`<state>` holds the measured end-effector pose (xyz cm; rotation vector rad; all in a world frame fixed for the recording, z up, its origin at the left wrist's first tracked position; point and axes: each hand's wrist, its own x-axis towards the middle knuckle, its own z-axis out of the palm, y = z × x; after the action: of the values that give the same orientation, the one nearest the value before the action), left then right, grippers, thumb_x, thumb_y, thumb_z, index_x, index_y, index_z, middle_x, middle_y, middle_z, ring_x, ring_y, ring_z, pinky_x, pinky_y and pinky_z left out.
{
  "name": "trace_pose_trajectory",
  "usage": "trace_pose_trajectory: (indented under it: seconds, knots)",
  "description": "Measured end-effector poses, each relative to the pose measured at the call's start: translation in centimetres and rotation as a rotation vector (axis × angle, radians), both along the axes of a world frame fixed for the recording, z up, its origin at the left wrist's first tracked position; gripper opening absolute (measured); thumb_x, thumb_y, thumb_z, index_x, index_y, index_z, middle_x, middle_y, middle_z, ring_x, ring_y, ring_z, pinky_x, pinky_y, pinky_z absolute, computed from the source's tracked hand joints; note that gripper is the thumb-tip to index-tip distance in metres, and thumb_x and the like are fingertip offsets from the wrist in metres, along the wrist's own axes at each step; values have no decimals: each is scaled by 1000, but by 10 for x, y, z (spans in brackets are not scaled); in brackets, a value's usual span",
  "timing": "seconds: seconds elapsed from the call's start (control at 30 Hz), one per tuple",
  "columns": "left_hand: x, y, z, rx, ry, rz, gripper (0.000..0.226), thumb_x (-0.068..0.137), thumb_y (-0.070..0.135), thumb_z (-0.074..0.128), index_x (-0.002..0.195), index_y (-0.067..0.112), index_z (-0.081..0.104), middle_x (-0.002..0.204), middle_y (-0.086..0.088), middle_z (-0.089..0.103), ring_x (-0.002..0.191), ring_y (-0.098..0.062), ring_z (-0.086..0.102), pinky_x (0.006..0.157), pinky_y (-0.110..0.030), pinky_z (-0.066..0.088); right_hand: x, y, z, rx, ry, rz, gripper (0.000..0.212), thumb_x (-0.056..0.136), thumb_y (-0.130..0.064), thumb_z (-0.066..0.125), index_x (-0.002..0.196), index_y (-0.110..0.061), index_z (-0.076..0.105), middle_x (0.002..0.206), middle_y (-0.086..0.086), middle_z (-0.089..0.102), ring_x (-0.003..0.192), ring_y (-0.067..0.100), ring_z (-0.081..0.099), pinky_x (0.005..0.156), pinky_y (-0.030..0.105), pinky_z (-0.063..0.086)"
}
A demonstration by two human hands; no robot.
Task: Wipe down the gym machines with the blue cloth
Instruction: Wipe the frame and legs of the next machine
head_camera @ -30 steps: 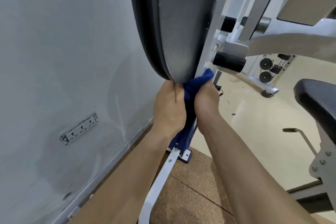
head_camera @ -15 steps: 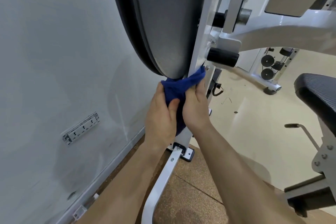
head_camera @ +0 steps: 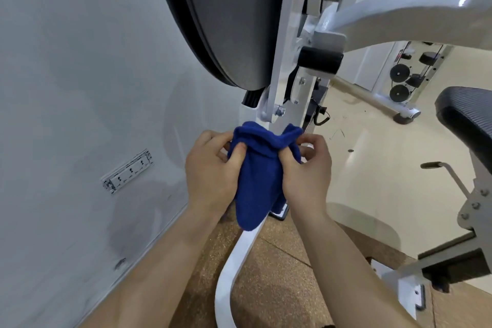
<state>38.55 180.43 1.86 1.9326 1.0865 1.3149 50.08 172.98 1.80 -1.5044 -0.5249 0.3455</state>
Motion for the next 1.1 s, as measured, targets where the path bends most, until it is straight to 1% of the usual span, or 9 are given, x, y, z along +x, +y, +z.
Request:
trace_pose_trajectory:
  seconds: [0.07, 0.2, 0.3, 0.47, 0.53, 0.63, 0.8, 0.93, 1.1]
  knots:
    - [1, -5, 6, -52, -82, -15, 24, 87, 23, 70, 84, 46, 63, 82, 14, 63, 67, -4, 59, 72, -21, 50, -1, -3, -1, -46, -38, -12, 5, 90, -25, 70, 94, -26, 69, 92, -12, 71, 86, 1, 65, 79, 26, 49]
    - [8, -7, 27, -172, -383, -9, 20, 88, 18, 71, 88, 34, 58, 82, 18, 66, 65, -20, 70, 70, -49, 60, -7, 3, 20, 108, -47, -73, 20, 96, -19, 63, 111, -29, 72, 112, -12, 69, 100, -5, 63, 86, 13, 47]
    - [14, -7, 44, -150, -477, -40, 18, 88, 11, 70, 90, 26, 61, 82, 18, 66, 72, -21, 72, 72, -39, 62, -13, 13, 34, 229, -223, -84, 31, 97, -16, 61, 126, -26, 67, 130, -11, 62, 119, -2, 57, 101, 21, 48]
    - [24, -6, 31, -53, -362, -37, 25, 84, 15, 75, 106, 21, 65, 106, 5, 63, 85, -3, 66, 75, -17, 55, -13, 32, 14, 105, -501, 56, 54, 100, -6, 52, 152, -15, 42, 160, 1, 37, 149, 7, 27, 121, 19, 22]
    - [26, -7, 23, 37, -256, -48, 33, 83, 18, 78, 111, 24, 62, 113, 5, 57, 90, -3, 64, 80, -14, 52, -6, 36, 5, 70, -486, 79, 52, 101, -8, 50, 151, -16, 42, 156, 5, 43, 146, 9, 34, 119, 30, 31]
    - [25, 2, 29, 89, -159, -24, 31, 86, 20, 74, 114, 24, 61, 115, 5, 53, 92, -3, 60, 80, -11, 49, 8, 36, 9, 7, -433, 140, 39, 100, -20, 53, 140, -23, 52, 122, 1, 63, 113, 13, 60, 98, 41, 50]
    - [18, 16, 40, -31, -204, -39, 12, 95, 20, 64, 100, 31, 65, 88, 22, 66, 80, 8, 62, 73, -8, 48, 12, 23, 27, -10, -541, 45, 29, 99, -19, 58, 127, -22, 67, 104, -7, 72, 88, 2, 61, 78, 12, 46]
    - [11, 2, 22, -32, -144, 11, 4, 92, 28, 68, 89, 26, 68, 76, 16, 67, 72, -1, 63, 70, -27, 55, 8, 29, 36, -17, -554, 1, 33, 102, -23, 54, 134, -23, 63, 114, -7, 72, 98, 5, 64, 89, 19, 49]
    - [19, -22, 18, -75, -146, -85, 6, 89, 28, 73, 93, 33, 70, 78, 18, 70, 69, -4, 66, 65, -20, 53, 19, 16, 15, -91, -359, 123, 20, 101, -18, 53, 99, -21, 72, 82, -12, 70, 76, -4, 62, 62, 10, 42]
